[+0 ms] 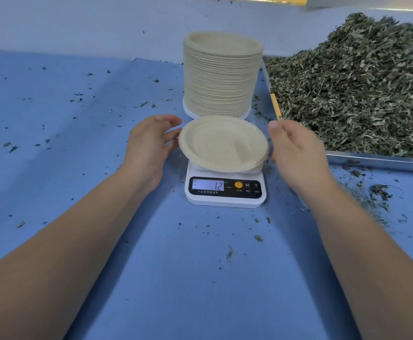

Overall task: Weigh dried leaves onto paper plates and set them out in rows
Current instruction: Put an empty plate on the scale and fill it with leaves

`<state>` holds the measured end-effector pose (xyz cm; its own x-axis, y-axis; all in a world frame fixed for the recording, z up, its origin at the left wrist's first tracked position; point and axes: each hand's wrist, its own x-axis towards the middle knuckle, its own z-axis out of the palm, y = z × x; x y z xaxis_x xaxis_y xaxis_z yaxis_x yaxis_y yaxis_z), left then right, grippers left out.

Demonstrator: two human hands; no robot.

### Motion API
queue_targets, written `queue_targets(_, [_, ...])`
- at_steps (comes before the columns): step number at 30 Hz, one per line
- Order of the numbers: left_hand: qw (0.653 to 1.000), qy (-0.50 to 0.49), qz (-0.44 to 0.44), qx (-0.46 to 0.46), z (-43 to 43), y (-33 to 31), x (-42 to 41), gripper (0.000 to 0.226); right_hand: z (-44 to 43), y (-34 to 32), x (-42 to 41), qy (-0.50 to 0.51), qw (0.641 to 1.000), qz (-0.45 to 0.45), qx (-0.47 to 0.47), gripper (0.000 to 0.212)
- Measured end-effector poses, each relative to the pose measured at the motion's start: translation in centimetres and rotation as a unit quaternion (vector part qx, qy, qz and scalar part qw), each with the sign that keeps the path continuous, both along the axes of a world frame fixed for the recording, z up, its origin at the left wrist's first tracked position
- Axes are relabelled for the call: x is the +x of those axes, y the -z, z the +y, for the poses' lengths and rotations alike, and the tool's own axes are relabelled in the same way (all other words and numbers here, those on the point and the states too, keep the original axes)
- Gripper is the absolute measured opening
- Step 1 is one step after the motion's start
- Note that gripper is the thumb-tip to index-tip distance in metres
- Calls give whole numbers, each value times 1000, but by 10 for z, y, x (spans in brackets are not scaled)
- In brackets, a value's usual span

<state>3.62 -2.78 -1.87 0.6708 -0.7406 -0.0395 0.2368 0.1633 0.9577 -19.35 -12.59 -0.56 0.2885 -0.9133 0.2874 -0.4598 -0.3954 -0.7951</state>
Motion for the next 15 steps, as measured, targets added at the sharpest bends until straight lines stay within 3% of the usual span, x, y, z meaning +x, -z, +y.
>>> queue_targets(3, [998, 48, 47, -21, 0, -2, -4, 39, 4, 0, 1, -3, 999, -18, -38, 27])
queue_targets(9, [994, 110, 2, 12, -1, -4, -11, 58, 7, 0, 3, -17, 996, -53, -68, 19])
queue_targets(15, [991, 129, -28, 28, -3, -1, -11, 63, 6, 3, 2, -14, 996, -63, -63, 23])
